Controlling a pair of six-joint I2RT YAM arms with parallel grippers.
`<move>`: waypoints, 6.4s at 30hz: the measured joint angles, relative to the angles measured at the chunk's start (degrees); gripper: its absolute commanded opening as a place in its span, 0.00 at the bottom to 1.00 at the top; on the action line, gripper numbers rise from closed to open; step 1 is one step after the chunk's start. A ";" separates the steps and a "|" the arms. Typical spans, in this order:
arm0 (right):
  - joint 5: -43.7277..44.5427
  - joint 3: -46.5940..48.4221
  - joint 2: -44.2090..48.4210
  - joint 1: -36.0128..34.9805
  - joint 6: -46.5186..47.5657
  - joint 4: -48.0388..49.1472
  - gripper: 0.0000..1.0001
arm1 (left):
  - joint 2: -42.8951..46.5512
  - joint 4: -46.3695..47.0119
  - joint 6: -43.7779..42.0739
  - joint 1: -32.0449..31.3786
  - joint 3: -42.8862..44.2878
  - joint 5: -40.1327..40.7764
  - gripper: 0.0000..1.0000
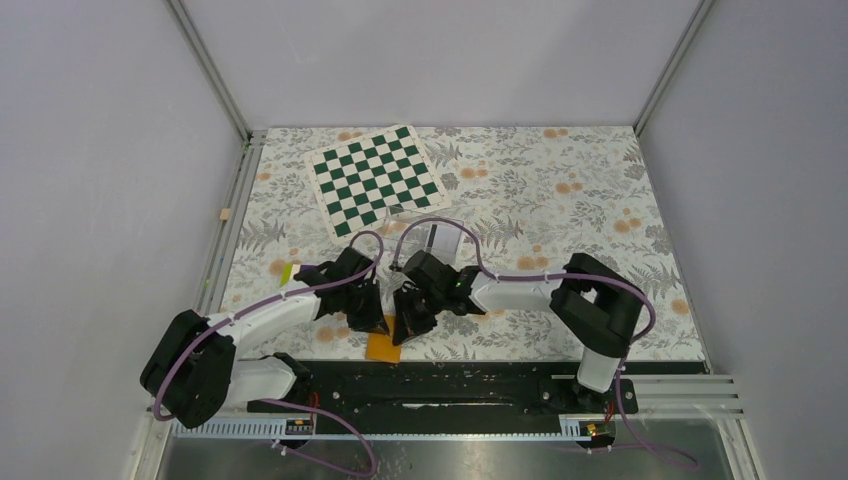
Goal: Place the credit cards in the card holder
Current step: Close the card holder at the center of the board.
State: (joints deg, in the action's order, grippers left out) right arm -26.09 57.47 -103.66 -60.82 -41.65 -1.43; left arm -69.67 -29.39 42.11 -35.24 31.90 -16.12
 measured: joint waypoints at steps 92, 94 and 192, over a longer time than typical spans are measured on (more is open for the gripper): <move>4.83 7.39 -5.90 0.72 1.31 -5.60 0.00 | 8.07 3.67 6.84 2.62 -6.75 -1.57 0.07; 4.83 7.39 -5.92 0.72 1.33 -5.60 0.00 | 7.93 3.65 6.56 2.69 -6.73 -1.68 0.04; 9.49 15.50 -7.50 -2.56 6.88 -21.44 0.06 | 20.37 -4.04 8.96 8.57 -5.01 -2.16 0.95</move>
State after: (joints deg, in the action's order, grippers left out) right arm -16.60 72.97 -111.15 -63.37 -34.76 -22.87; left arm -49.30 -33.43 51.07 -26.68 26.89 -18.28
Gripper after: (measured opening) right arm 0.040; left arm 0.897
